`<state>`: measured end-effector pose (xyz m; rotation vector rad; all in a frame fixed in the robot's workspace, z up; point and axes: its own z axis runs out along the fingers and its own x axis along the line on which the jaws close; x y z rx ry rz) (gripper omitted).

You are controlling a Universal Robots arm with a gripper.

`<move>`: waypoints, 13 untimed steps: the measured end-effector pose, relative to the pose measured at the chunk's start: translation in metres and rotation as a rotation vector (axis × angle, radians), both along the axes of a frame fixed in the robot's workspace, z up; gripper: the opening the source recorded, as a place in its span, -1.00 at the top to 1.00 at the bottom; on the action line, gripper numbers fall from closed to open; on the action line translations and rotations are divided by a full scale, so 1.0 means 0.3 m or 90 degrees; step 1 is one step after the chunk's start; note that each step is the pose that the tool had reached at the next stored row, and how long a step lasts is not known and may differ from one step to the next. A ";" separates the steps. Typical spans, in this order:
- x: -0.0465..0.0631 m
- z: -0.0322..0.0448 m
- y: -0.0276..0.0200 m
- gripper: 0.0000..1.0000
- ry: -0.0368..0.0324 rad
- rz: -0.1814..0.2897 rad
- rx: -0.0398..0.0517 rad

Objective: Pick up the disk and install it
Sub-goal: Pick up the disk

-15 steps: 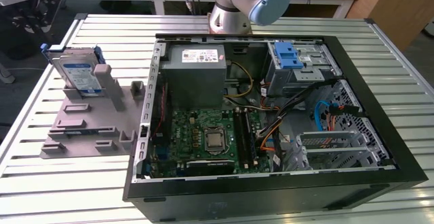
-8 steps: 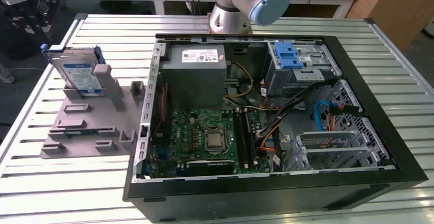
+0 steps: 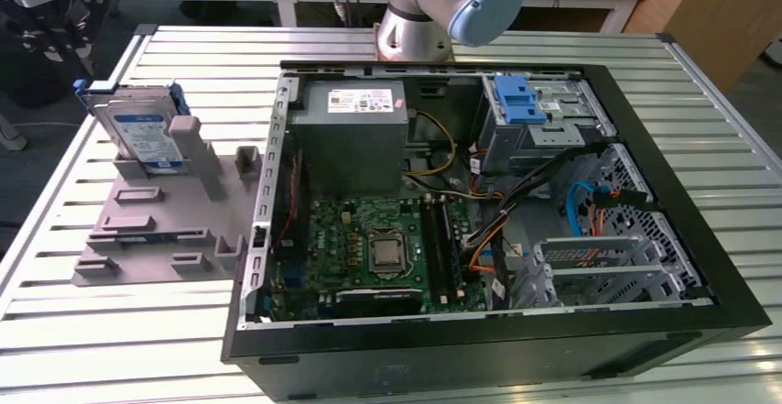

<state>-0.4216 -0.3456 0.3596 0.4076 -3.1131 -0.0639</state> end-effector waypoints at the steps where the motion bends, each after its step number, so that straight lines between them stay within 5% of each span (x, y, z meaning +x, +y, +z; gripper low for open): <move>1: 0.000 0.000 0.000 0.79 0.0000 0.006 0.0000; 13: 0.000 -0.003 0.000 0.79 0.0000 0.088 0.0000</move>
